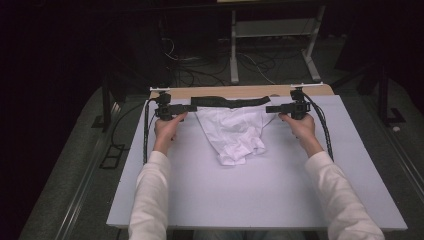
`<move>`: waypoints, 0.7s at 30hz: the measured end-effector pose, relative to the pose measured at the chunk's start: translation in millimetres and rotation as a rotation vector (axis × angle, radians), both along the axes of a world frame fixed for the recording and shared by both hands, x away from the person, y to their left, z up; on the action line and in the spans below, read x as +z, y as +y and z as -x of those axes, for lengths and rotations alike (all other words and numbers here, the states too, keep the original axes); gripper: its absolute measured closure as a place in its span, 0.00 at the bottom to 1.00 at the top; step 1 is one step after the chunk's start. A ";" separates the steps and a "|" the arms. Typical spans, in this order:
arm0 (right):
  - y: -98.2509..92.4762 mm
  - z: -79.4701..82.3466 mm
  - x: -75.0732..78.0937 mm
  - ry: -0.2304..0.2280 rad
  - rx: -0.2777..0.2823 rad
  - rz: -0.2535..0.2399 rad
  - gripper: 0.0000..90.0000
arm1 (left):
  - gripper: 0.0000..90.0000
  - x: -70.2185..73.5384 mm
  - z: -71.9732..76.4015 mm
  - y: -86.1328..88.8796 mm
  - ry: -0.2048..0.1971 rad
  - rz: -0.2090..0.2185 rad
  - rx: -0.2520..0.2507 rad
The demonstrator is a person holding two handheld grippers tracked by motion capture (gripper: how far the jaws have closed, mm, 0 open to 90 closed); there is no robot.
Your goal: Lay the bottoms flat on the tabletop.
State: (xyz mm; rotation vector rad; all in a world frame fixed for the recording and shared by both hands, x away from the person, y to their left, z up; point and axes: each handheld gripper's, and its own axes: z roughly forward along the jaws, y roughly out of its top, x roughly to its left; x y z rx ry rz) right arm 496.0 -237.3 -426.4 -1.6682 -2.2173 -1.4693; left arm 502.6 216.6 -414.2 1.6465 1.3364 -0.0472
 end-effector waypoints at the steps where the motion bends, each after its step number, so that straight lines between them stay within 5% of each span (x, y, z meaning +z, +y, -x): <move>1: 0.6 3.1 0.0 -0.003 0.010 0.002 0.36 | 0.18 0.6 2.9 -3.1 -0.007 0.000 -0.018; 4: 2.4 13.9 -2.1 -0.023 0.038 -0.002 0.18 | 0.02 2.5 12.7 -14.3 -0.040 -0.008 -0.068; 8: 4.3 29.8 -6.4 -0.021 0.068 -0.004 0.02 | 0.00 5.4 30.0 -26.9 -0.093 0.002 -0.127; 21: 4.9 78.7 -12.2 -0.032 0.136 -0.022 0.02 | 0.00 -7.7 91.6 -54.2 -0.156 -0.014 -0.262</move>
